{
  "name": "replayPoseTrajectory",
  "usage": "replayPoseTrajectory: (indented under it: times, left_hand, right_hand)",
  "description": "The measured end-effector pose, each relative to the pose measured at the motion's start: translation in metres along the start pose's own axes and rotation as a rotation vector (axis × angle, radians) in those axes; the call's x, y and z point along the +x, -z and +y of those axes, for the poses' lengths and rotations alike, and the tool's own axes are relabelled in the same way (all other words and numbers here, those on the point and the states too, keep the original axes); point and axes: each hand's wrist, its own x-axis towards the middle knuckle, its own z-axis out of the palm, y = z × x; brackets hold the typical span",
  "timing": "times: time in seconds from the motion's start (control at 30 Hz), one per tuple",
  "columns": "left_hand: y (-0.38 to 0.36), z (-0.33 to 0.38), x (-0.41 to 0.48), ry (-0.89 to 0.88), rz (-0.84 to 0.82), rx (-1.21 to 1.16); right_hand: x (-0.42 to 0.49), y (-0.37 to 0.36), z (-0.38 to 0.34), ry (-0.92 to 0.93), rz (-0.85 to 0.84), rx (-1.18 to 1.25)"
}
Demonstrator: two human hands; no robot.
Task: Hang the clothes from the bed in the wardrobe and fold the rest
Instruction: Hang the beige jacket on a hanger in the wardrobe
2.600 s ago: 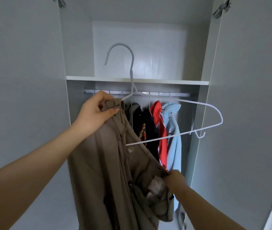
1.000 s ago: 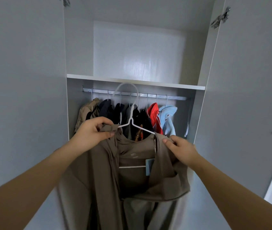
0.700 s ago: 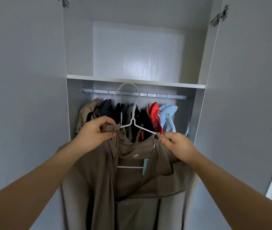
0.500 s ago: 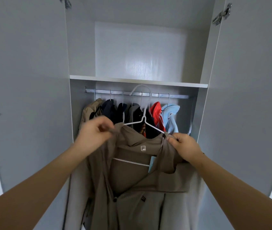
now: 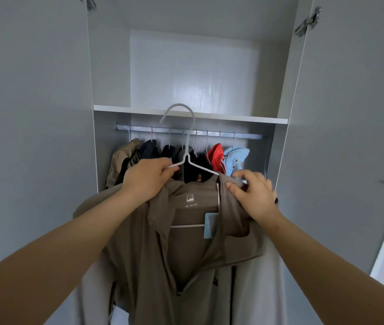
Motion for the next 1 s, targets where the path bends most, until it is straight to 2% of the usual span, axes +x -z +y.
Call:
replayPoseTrajectory:
  times: [0.07, 0.13, 0.17, 0.23, 0.33, 0.43, 0.5, 0.6, 0.7, 0.83, 1.0]
  left_hand:
    - [0.001, 0.0, 0.005, 0.059, 0.058, -0.045]
    - [0.002, 0.001, 0.009, 0.106, 0.103, -0.046]
    - [0.003, 0.002, 0.011, 0.121, 0.126, -0.053]
    - [0.005, 0.006, 0.014, 0.145, 0.159, -0.083]
    - [0.007, 0.013, 0.016, 0.148, 0.162, -0.144]
    - [0.01, 0.017, 0.014, 0.128, 0.156, -0.161]
    - [0.013, 0.015, 0.012, 0.122, 0.157, -0.167]
    - [0.017, 0.006, 0.01, 0.143, 0.16, -0.169]
    - [0.018, -0.007, 0.007, 0.182, 0.152, -0.075]
    - [0.016, -0.031, -0.003, 0.076, 0.121, 0.065]
    - [0.018, -0.055, -0.01, -0.152, -0.15, 0.146]
  right_hand:
    - [-0.004, -0.001, 0.005, -0.14, 0.156, -0.028]
    - [-0.011, -0.006, 0.01, -0.335, 0.359, 0.041]
    - [-0.015, -0.007, 0.011, -0.428, 0.398, 0.109]
    - [-0.022, -0.013, 0.01, -0.547, 0.314, 0.374]
    - [-0.03, -0.024, 0.005, -0.618, 0.021, 0.803]
    - [-0.033, -0.026, -0.006, -0.728, -0.255, 0.896]
    - [-0.026, -0.026, -0.005, -0.767, -0.265, 0.925]
    - [-0.016, -0.026, 0.001, -0.829, -0.174, 0.954]
    - [-0.004, -0.026, 0.005, -0.861, -0.051, 1.192]
    - [0.015, -0.013, 0.016, -0.762, 0.154, 1.075]
    - [0.026, 0.0, 0.03, -0.609, 0.288, 0.674]
